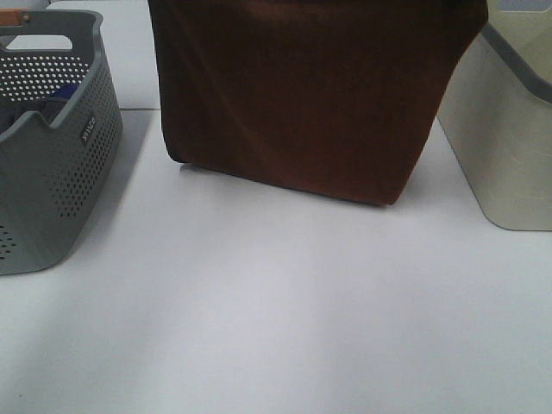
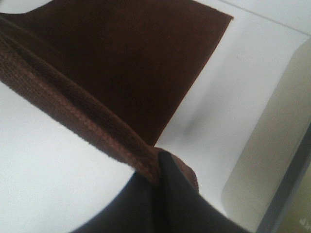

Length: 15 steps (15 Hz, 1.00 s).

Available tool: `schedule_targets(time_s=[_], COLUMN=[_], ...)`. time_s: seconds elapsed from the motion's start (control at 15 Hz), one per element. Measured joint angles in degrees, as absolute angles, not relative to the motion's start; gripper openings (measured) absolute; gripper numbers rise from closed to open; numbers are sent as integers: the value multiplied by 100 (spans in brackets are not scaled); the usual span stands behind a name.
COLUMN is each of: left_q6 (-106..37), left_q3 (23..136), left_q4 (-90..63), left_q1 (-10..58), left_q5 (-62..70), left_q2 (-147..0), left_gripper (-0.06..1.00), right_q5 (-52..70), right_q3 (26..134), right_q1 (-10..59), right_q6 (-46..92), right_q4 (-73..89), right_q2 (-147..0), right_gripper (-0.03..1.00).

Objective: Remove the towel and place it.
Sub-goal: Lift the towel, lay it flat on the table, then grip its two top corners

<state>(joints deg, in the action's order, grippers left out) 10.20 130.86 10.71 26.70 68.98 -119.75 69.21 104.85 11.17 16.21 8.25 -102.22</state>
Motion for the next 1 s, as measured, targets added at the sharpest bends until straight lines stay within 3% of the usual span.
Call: schedule_targets(time_s=[0.53, 1.0], left_q6=[1793, 2853], left_q3=[9139, 7030], left_q4=[945, 837], left_q1=[3552, 4773], left_q5=[6824, 6698], left_q2=[-9385, -8629], left_gripper=[0, 0], right_q5=[6916, 6921], right_q3=[7322, 5036], right_q1=[1112, 1112], right_q6=[1352, 1220], right_q4=[1444, 1805], right_q2=[-7809, -6039], right_gripper=[0, 0])
